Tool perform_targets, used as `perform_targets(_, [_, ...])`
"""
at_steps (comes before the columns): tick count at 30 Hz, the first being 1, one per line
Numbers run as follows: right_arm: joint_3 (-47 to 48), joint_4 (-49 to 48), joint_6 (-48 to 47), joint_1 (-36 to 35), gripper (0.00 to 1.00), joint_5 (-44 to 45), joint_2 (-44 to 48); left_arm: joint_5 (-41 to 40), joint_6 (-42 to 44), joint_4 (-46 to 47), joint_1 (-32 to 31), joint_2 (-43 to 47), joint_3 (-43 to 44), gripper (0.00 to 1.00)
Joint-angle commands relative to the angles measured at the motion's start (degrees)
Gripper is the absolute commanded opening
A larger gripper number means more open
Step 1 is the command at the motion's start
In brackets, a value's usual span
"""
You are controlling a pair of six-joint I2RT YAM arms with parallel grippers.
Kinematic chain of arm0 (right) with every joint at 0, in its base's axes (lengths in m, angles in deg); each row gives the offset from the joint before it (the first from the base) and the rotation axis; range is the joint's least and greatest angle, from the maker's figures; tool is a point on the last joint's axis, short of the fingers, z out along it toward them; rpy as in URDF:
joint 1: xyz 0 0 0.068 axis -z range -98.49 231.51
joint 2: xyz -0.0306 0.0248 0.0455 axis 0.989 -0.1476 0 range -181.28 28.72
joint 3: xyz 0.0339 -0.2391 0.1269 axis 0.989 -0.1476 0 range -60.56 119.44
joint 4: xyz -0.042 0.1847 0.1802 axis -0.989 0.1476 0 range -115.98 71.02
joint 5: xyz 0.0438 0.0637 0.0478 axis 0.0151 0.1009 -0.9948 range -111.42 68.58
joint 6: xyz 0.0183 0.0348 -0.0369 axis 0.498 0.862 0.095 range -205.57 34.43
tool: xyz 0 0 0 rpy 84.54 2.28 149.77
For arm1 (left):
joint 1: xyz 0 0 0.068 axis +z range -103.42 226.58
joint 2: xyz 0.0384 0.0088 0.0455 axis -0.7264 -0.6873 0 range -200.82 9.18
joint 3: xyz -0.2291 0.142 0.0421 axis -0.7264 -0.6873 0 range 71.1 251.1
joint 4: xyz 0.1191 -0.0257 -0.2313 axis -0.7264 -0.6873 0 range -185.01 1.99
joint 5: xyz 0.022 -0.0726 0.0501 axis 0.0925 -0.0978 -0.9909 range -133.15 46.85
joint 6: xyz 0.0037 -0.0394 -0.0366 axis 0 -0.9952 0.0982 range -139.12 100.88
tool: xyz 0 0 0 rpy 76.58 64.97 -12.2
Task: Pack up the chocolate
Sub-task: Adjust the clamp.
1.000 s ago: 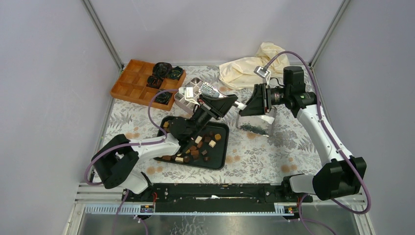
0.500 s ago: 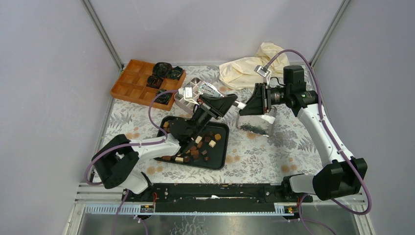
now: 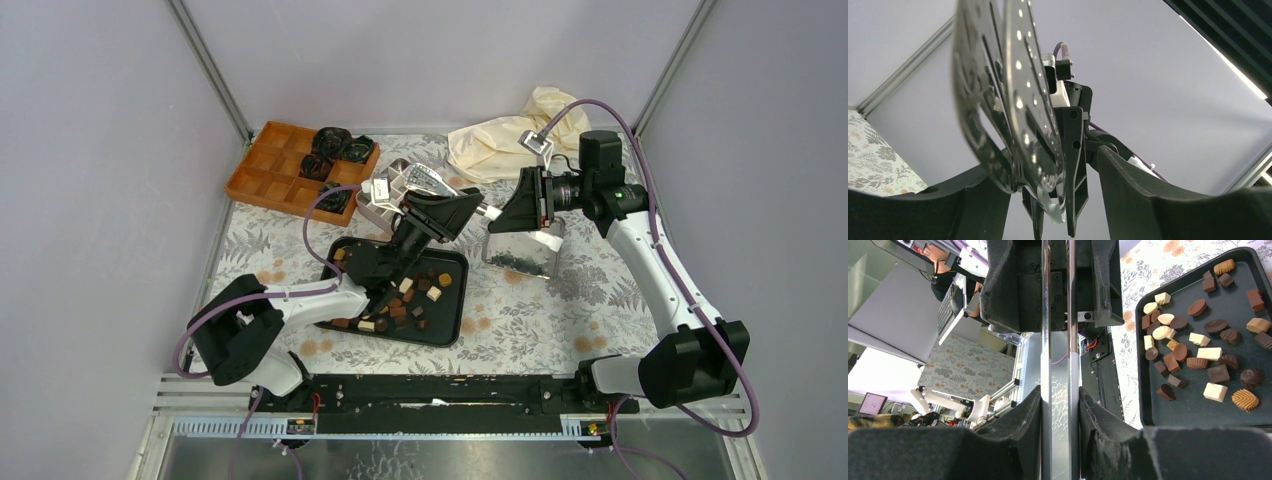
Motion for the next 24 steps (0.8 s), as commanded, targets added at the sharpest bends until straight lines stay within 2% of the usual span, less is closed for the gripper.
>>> perform_targets(1, [0.5,-3.4,1.9,-0.5,0.24,-3.2,0.8,-1.4,0.8,3.8,-0.4,1.2,-0.4,0.68])
perform_targets(4, [0.4,-3.5,1.9,-0.5,0.26,-3.3,0.8,-1.1,0.6,3.5,-0.4,1.1,-0.4,0.65])
perform_targets(8, [0.1,-3.6,1.9,-0.5,0.27,-3.1,0.9,-1.0,0.3,3.6,-0.4,0.7,0.0,0.47])
perform_targets(13, [-0.6,-3.6,2.0,-0.6,0.31,-2.0,1.0,-0.3,0.2,3.7,-0.4,0.1,0.7,0.33])
perform_targets(17, [0.3,-3.5,2.1,-0.7,0.4,-1.5,0.6,0.1,-0.1,3.7,-0.5,-0.5,1.0,0.28])
perform_targets(24, [0.9,-3.3,2.0,-1.1,0.4,-1.4,0.1,0.2,-0.3,4.0,-0.6,-0.7,1.2,0.28])
